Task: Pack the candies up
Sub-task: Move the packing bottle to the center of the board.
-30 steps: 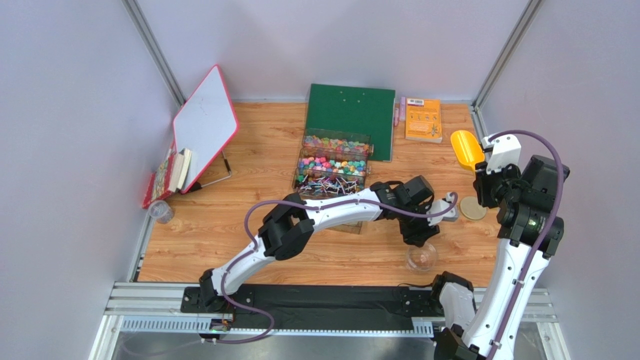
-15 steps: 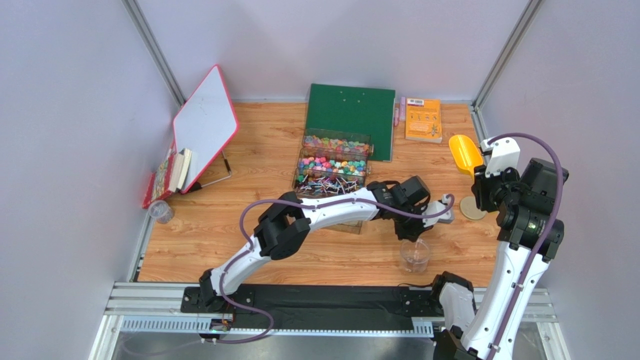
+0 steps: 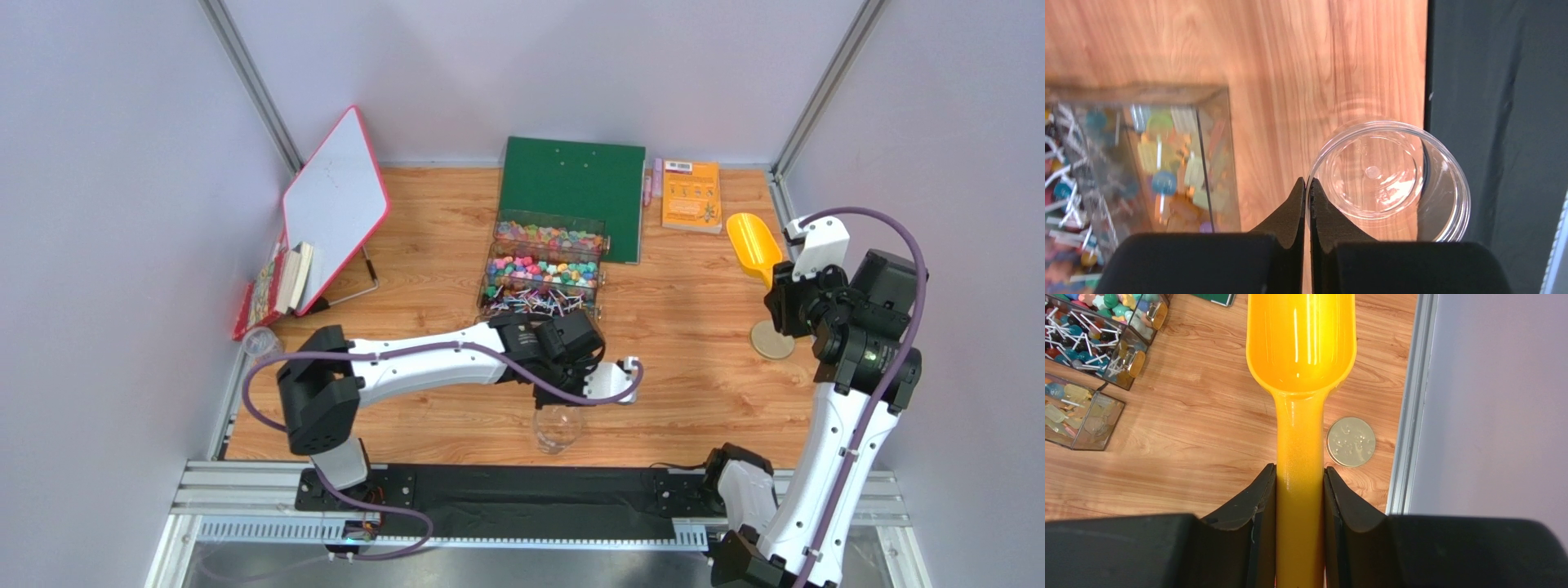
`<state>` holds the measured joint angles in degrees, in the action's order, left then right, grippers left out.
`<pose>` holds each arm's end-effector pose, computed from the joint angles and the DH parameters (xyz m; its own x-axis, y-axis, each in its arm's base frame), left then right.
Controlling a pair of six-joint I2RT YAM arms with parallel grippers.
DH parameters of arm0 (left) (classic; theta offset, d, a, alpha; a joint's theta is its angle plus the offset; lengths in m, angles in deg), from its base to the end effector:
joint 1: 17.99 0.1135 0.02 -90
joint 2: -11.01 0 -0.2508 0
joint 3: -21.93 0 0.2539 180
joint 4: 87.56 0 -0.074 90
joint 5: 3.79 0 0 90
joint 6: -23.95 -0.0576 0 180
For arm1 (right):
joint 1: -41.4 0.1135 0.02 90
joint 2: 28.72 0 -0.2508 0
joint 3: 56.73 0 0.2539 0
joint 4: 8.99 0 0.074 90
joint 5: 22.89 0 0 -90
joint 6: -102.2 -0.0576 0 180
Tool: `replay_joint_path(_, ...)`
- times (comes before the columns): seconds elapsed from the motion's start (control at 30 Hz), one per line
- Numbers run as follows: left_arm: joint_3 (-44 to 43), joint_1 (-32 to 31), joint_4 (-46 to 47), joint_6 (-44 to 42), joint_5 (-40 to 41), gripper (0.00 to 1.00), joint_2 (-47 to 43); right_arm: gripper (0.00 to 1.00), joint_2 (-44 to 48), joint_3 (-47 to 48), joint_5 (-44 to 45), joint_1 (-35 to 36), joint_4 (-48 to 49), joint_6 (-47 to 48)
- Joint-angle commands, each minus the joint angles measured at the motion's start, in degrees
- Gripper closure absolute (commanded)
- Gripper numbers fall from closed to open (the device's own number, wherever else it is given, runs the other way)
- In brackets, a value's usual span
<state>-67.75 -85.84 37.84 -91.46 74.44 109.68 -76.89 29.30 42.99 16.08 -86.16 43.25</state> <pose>0.1273 -0.3440 0.2050 0.0987 0.8716 -0.4802 0.9948 -0.0985 0.0258 0.1467 -0.0434 0.3760 -0.5445 -0.2632 -0.7964 -0.2058 0.9624 -0.1773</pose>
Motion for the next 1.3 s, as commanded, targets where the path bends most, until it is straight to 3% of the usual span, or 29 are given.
replay_joint_path(0.0, 5.0, 0.1, 3.1, -2.5, 8.4, 1.0, -4.0, 1.0, -0.1, 0.7, -2.4, -0.2, 5.2, -2.2)
replay_joint_path(0.2, 8.0, 0.1, 9.6, -1.5, 10.1, 0.99, -3.0, 1.0, 0.1, 1.3, -8.4, -0.3, 0.6, 2.2)
replay_joint_path(0.37, 5.8, 0.1, 11.4, -0.7, 10.3, 0.99, -0.4, 1.0, 0.1, 1.8, -15.7, -0.2, -7.1, 8.0)
replay_joint_path(0.57, 3.6, 0.1, 11.5, 0.2, 9.0, 0.98, 1.1, 1.0, 0.3, 0.1, -18.1, -0.1, -10.1, 9.9)
replay_joint_path(0.83, 2.2, 0.1, 8.4, 2.3, 6.0, 0.63, 0.4, 1.0, -0.2, -0.5, -18.8, 0.0, -10.9, 11.5)
replay_joint_path(0.93, 2.0, 0.0, 7.7, 2.6, 5.6, 0.55, -0.6, 1.0, -0.5, -0.6, -19.2, 0.1, -10.9, 11.5)
replay_joint_path(1.1, -5.1, 0.4, 2.6, 2.6, 9.9, 0.5, -7.0, 1.0, -2.2, 2.5, -21.2, 0.4, -14.8, 15.9)
replay_joint_path(1.2, -8.9, 3.5, 0.6, 0.3, 13.8, 0.47, -12.2, 1.0, -5.5, 5.9, -22.5, 1.0, -16.7, 18.3)
replay_joint_path(1.27, -9.1, 9.1, 0.6, 0.9, 14.4, 0.47, -14.8, 1.0, -10.1, 9.8, -22.7, 2.2, -18.0, 20.0)
